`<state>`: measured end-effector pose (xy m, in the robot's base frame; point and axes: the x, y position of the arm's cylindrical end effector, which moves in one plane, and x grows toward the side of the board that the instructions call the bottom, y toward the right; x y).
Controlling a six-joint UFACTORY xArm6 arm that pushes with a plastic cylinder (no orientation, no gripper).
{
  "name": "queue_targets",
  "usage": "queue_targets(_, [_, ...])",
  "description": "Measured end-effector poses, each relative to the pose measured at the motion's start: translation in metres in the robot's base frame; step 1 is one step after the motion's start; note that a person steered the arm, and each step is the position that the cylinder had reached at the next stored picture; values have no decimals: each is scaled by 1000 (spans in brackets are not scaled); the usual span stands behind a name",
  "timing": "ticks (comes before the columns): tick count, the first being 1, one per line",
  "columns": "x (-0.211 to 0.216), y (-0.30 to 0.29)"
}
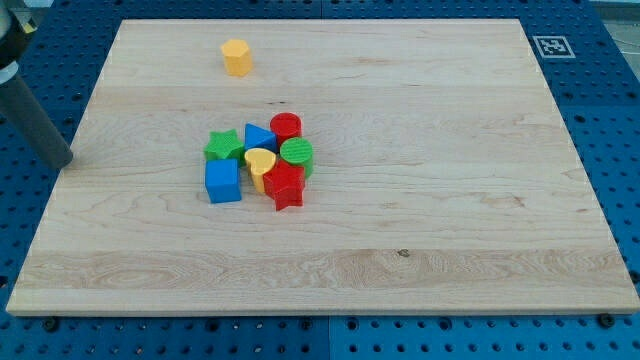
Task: Push yellow hexagon diagonally below green star
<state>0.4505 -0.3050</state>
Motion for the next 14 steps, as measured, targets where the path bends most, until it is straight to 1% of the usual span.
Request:
queue_targets(1, [-37, 1])
queue_targets(3, [-73, 15])
queue_targets(11, [-74, 29])
queue_targets(12, [-103, 29])
queue_targets(13, [-114, 55])
queue_targets(14, [-114, 67])
